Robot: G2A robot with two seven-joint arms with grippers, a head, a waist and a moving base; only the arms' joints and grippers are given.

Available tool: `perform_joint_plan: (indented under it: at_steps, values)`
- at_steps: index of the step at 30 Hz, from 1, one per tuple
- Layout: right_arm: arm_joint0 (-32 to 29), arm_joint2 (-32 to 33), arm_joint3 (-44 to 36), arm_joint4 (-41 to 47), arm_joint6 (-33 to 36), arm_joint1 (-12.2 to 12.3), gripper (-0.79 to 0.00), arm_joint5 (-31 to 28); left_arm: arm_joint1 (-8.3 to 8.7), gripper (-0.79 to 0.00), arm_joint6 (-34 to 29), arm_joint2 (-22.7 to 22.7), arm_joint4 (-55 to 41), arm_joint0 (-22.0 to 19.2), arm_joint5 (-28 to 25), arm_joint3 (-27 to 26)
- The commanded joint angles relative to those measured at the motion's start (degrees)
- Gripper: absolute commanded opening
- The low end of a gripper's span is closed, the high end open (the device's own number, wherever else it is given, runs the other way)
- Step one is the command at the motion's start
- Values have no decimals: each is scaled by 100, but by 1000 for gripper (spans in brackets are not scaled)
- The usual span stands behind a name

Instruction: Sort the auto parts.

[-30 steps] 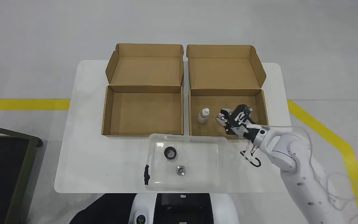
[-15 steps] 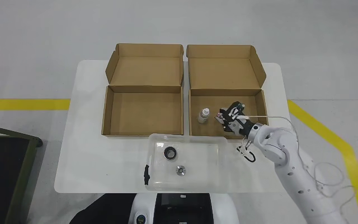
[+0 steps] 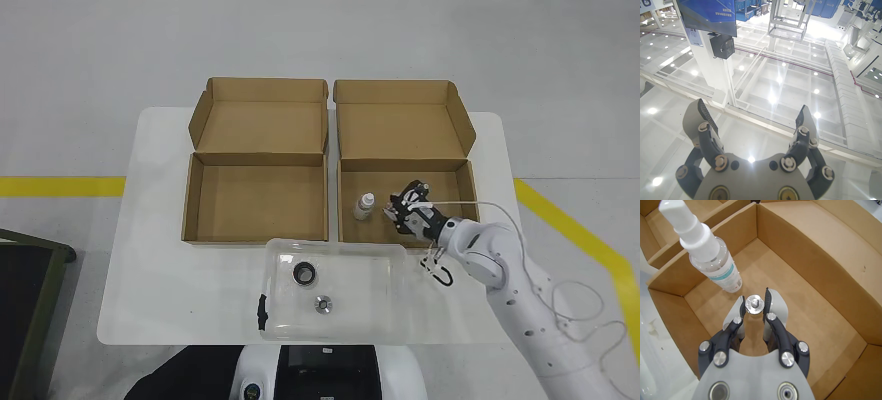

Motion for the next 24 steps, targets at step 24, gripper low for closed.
perform_joint_plan:
  at_steps: [24]
  values:
    - [-601,790,-1652,-35,416,169,-443,-227,0,0,0,0,0,0,0,0]
